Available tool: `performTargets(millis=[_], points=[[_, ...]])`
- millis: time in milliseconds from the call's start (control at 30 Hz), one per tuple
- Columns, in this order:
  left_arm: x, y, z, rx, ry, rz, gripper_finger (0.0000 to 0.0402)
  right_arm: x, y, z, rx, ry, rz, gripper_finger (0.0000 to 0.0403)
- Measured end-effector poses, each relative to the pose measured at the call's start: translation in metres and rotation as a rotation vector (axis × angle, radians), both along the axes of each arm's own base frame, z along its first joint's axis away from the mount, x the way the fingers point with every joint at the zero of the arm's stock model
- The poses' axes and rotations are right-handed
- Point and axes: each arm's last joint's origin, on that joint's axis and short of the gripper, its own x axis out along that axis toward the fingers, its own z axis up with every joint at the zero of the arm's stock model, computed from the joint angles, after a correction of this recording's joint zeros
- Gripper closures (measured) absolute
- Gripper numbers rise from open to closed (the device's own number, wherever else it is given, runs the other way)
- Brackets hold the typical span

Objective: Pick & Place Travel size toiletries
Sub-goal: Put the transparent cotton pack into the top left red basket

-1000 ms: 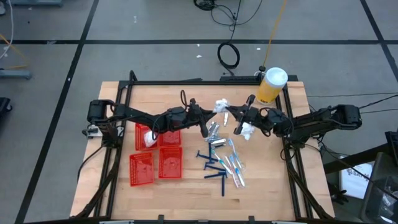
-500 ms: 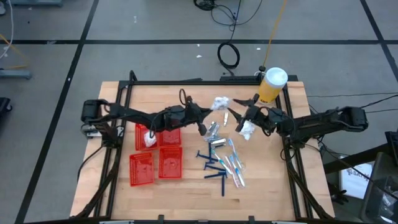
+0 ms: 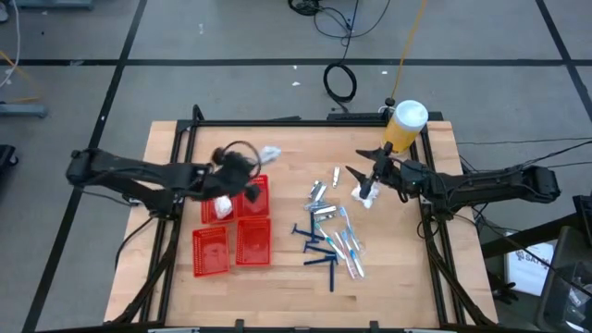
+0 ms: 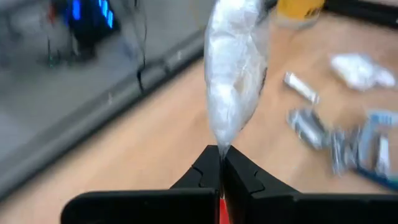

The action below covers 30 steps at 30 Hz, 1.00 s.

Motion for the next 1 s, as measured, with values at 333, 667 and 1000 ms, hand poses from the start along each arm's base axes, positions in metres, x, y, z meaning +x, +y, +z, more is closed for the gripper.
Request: performTargets(millis=[333,667,1000], points=[[-0.060,-0.035,-0.023,-0.420,0.247,0.305,0.0402,0.000,0.000,-0.002,-0.002,0.028,0.001,0.0147],[-0.059,-0.045,-0.043,-0.536,0.564,0.406,0.0401,0.000,0.000,-0.002,-0.002,0.029,0.004,0.0147],[-0.040,-0.039,-0.062,-0.549,0.755,0.310,0.0401,0.000,0.000,-0.003,0.004,0.026,0.004,0.0147]])
